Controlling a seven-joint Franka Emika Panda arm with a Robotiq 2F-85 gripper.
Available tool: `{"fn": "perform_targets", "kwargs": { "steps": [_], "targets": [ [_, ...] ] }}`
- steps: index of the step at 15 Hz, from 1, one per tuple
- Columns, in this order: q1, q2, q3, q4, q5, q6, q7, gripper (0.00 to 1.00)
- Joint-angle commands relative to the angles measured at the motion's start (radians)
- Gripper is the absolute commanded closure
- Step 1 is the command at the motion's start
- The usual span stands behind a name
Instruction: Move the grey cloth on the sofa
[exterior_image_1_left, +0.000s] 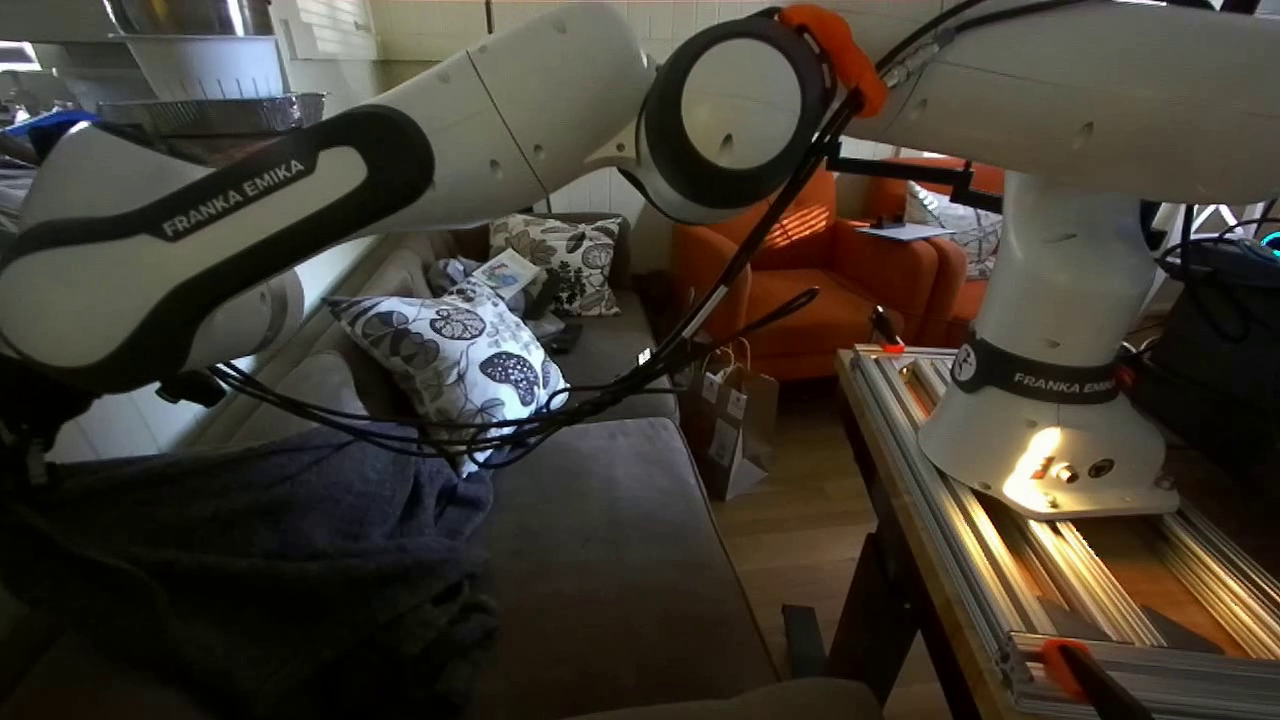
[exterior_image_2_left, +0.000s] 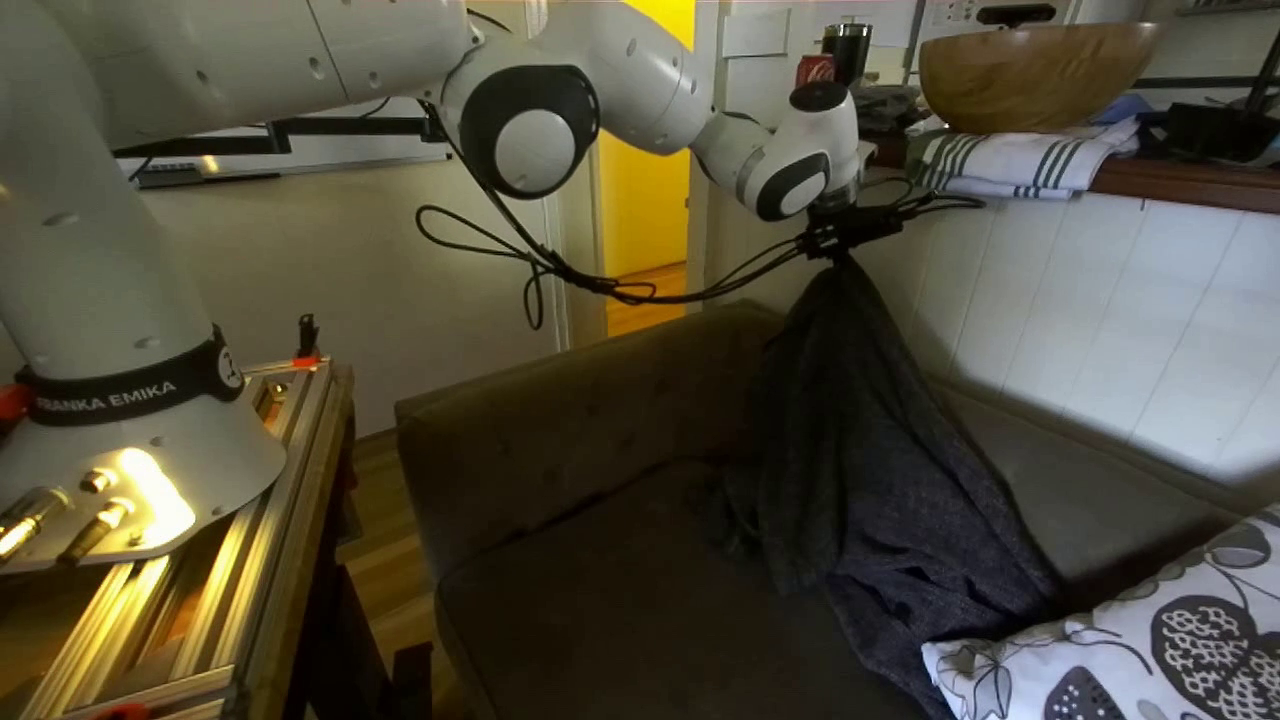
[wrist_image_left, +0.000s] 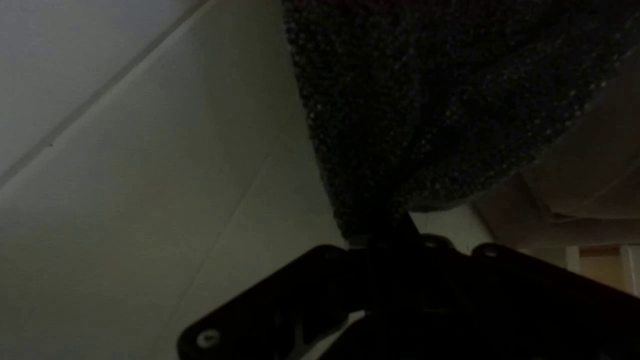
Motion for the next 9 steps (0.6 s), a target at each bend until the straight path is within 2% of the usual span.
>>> {"fn": "perform_targets", "kwargs": {
  "steps": [1, 6, 7, 9],
  "targets": [
    [0.030, 0.082, -0.003, 0.135, 0.009, -0.028, -0.095, 0.99],
    [0.027, 0.139, -0.018, 0.192, 0.028, -0.059, -0.092, 0.99],
    [0.013, 0.087, -0.039, 0.101, 0.039, -0.032, -0.086, 0.99],
    [0.016, 0.093, -0.063, 0.107, 0.034, -0.049, -0.073, 0.99]
  ]
}}
